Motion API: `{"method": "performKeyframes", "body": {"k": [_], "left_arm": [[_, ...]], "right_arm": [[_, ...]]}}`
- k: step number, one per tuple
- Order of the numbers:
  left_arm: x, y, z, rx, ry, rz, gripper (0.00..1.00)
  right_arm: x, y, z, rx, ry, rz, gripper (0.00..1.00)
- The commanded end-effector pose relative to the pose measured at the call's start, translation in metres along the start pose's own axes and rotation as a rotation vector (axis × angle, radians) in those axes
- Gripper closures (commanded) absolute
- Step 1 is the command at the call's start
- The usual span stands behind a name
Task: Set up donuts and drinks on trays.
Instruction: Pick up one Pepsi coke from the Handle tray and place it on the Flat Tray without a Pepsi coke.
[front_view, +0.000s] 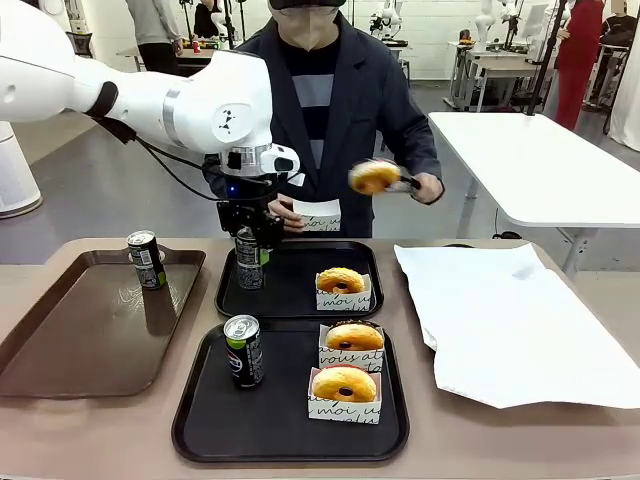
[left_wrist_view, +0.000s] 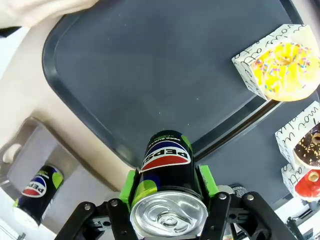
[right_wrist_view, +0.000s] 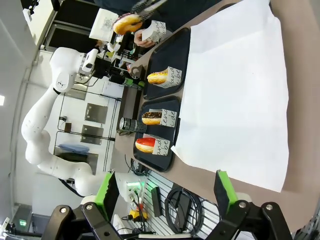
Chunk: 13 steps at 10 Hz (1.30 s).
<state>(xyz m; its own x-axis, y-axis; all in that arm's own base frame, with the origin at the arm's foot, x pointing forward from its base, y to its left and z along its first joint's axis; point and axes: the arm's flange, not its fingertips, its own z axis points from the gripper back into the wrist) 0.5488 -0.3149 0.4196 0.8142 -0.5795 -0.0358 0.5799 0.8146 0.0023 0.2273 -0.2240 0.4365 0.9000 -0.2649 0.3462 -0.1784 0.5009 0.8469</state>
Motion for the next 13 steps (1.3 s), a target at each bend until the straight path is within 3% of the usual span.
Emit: {"method": "performKeyframes", "body": {"k": [1, 3, 4, 5, 6, 8, 11, 13], "left_arm": [[-0.011, 0.007, -0.010, 0.019, -0.044, -0.046, 0.41], [-0.025, -0.003, -0.008, -0.008, -0.010, 0.053, 0.41], [0.000, 0.002, -0.010, 0.001, -0.022, -0.017, 0.41], [-0.005, 0.002, -0.016, -0.002, -0.012, 0.000, 0.41], [-0.025, 0.001, -0.010, 0.044, -0.115, -0.035, 0.41], [-0.048, 0.009, -0.006, 0.051, -0.182, -0.078, 0.41], [-0.115, 0.017, 0.017, -0.075, -0.170, -0.179, 0.41], [-0.194, 0.032, 0.044, -0.045, 0.018, -0.151, 0.41]], "right_arm": [[0.002, 0.000, 0.000, 0.024, -0.020, 0.019, 0.00], [0.002, 0.000, 0.000, 0.024, -0.020, 0.019, 0.00], [0.002, 0.000, 0.000, 0.024, -0.020, 0.019, 0.00], [0.002, 0.000, 0.000, 0.024, -0.020, 0.019, 0.00], [0.002, 0.000, 0.000, 0.024, -0.020, 0.019, 0.00], [0.002, 0.000, 0.000, 0.024, -0.020, 0.019, 0.00], [0.002, 0.000, 0.000, 0.024, -0.020, 0.019, 0.00], [0.002, 0.000, 0.000, 0.024, -0.020, 0.019, 0.00]]}}
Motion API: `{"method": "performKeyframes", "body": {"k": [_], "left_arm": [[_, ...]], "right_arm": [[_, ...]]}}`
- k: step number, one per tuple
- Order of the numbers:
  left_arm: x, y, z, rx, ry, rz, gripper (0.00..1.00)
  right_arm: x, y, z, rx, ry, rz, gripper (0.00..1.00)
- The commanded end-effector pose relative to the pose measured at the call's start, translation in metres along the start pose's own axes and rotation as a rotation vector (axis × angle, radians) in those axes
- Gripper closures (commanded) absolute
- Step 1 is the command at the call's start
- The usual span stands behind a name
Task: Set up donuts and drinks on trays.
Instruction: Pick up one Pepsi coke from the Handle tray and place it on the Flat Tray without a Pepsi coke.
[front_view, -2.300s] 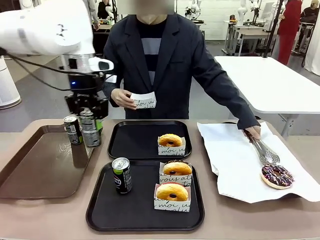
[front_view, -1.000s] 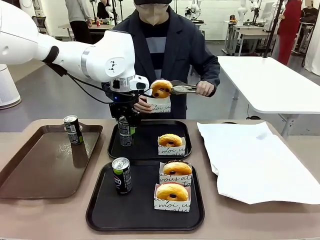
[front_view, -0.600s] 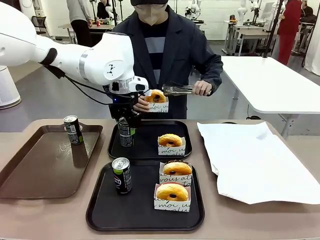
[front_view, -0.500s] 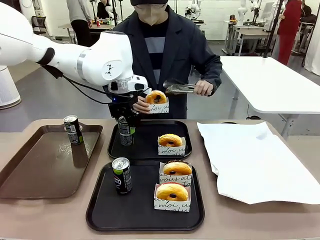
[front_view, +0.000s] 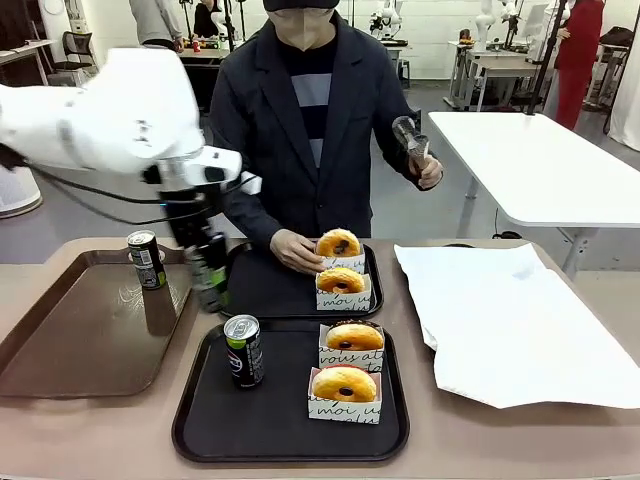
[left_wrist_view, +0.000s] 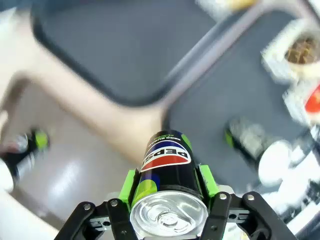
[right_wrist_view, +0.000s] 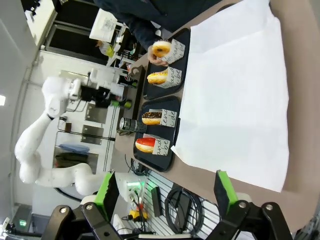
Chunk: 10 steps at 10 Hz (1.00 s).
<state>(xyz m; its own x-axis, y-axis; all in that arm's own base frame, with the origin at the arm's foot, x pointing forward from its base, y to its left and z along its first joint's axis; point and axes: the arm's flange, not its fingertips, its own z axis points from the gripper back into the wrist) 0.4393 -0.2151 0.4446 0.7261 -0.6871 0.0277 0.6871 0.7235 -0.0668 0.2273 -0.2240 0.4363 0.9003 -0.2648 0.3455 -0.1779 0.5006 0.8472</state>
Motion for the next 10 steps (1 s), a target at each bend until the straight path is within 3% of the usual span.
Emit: {"method": "performKeyframes", "body": {"k": [1, 2, 4, 6, 10], "left_arm": [[-0.078, 0.006, 0.035, 0.056, 0.082, -0.020, 0.41], [-0.101, 0.000, 0.020, 0.068, 0.072, 0.022, 0.41], [-0.094, 0.013, 0.028, 0.064, 0.094, 0.027, 0.41], [-0.084, 0.005, 0.022, 0.062, 0.076, 0.022, 0.41], [0.038, -0.002, 0.015, 0.105, -0.003, 0.104, 0.41]], "right_arm": [[0.002, 0.000, 0.000, 0.024, -0.021, 0.020, 0.00], [0.002, 0.000, 0.000, 0.024, -0.021, 0.020, 0.00], [0.002, 0.000, 0.000, 0.024, -0.021, 0.020, 0.00], [0.002, 0.000, 0.000, 0.024, -0.021, 0.020, 0.00], [0.002, 0.000, 0.000, 0.024, -0.021, 0.020, 0.00]]}}
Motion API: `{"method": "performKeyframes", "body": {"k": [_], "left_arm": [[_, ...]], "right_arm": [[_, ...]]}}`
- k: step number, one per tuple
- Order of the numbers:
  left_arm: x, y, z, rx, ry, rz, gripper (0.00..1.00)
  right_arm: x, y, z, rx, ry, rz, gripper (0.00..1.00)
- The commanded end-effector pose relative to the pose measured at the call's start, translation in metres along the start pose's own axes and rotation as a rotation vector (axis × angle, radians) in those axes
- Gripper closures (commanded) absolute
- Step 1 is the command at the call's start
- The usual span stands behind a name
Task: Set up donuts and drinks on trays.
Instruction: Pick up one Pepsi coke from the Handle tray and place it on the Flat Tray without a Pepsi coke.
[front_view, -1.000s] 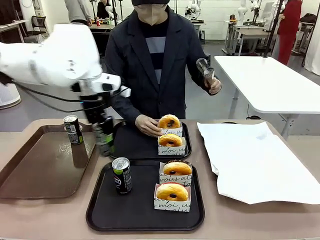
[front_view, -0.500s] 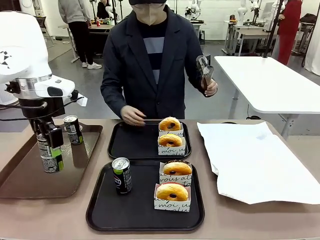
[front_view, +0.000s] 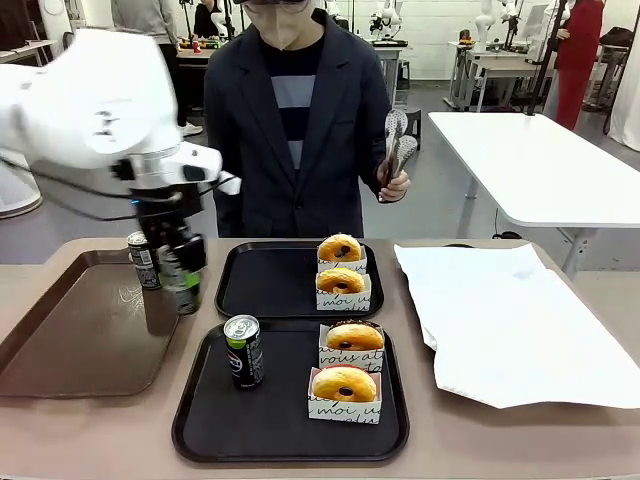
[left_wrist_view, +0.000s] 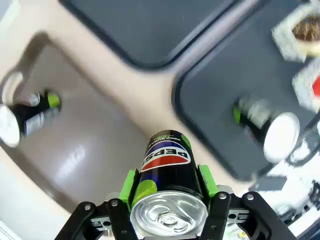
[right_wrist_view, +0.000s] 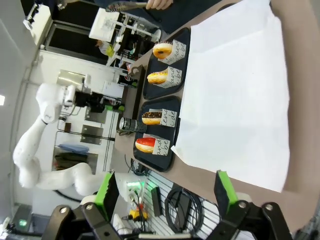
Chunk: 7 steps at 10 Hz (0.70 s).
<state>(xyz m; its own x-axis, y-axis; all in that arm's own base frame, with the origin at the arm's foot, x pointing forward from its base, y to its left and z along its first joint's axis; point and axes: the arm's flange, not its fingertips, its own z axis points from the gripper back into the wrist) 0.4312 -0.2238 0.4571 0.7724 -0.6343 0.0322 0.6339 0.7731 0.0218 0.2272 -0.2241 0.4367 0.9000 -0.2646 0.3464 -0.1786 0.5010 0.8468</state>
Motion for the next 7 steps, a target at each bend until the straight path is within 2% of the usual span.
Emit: {"method": "performKeyframes", "body": {"k": [1, 2, 3, 4, 5, 7], "left_arm": [[0.067, 0.009, -0.012, -0.021, -0.025, 0.065, 0.41], [0.101, 0.012, -0.024, -0.023, -0.043, 0.075, 0.41], [0.128, 0.013, -0.039, 0.033, -0.056, 0.095, 0.41], [0.146, 0.012, -0.057, 0.038, -0.039, 0.097, 0.41], [0.159, 0.013, -0.070, 0.047, -0.026, 0.083, 0.41], [0.166, 0.010, -0.095, 0.078, -0.064, 0.059, 0.41]], "right_arm": [[0.002, 0.000, 0.000, 0.024, -0.020, 0.019, 0.00], [0.002, 0.000, 0.000, 0.024, -0.020, 0.019, 0.00], [0.002, 0.000, 0.000, 0.024, -0.020, 0.019, 0.00], [0.002, 0.000, 0.000, 0.024, -0.020, 0.019, 0.00], [0.002, 0.000, 0.000, 0.024, -0.020, 0.019, 0.00], [0.002, 0.000, 0.000, 0.024, -0.020, 0.019, 0.00]]}}
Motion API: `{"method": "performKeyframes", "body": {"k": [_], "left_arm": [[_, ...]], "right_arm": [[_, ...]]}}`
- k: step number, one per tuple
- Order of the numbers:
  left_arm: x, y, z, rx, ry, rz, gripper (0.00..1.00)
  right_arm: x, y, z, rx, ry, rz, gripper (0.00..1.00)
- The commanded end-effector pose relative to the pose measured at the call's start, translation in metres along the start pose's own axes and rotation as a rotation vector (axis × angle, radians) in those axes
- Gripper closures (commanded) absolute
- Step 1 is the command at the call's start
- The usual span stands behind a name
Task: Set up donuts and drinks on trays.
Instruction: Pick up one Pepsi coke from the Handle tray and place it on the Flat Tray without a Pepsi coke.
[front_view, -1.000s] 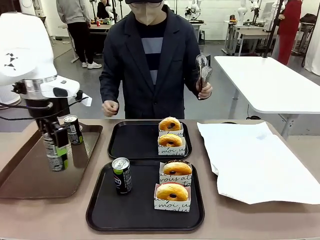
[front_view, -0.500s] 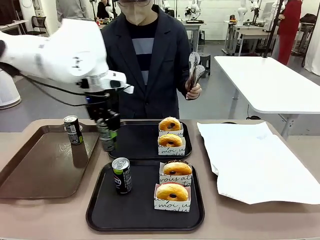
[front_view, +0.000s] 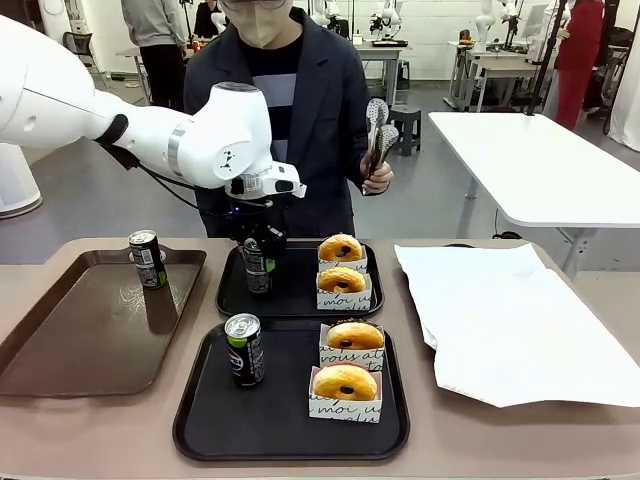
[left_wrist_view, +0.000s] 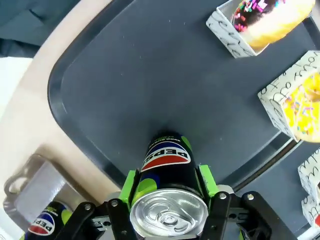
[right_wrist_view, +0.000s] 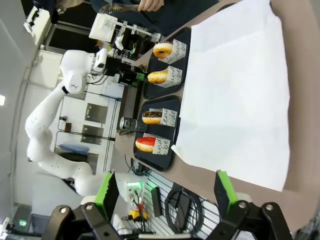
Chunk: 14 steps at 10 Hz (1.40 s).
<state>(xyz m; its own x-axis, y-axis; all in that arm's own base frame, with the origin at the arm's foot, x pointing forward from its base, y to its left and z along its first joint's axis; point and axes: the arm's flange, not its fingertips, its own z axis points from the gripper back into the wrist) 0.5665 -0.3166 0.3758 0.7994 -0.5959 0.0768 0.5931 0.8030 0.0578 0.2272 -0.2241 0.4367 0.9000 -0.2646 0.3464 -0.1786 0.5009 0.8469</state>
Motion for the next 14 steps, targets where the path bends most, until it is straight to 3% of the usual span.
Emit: {"method": "performKeyframes", "body": {"k": [1, 2, 12, 14], "left_arm": [[0.006, -0.003, -0.014, 0.054, -0.007, 0.007, 0.41], [0.003, -0.005, -0.019, 0.053, -0.003, 0.006, 0.00], [-0.006, -0.005, 0.007, 0.019, 0.031, 0.004, 0.00], [-0.033, -0.015, 0.054, -0.037, 0.104, 0.092, 0.00]], "right_arm": [[0.002, 0.000, 0.000, 0.024, -0.020, 0.019, 0.00], [0.002, 0.000, 0.000, 0.024, -0.020, 0.019, 0.00], [0.002, 0.000, 0.000, 0.024, -0.020, 0.019, 0.00], [0.002, 0.000, 0.000, 0.024, -0.020, 0.019, 0.00]]}}
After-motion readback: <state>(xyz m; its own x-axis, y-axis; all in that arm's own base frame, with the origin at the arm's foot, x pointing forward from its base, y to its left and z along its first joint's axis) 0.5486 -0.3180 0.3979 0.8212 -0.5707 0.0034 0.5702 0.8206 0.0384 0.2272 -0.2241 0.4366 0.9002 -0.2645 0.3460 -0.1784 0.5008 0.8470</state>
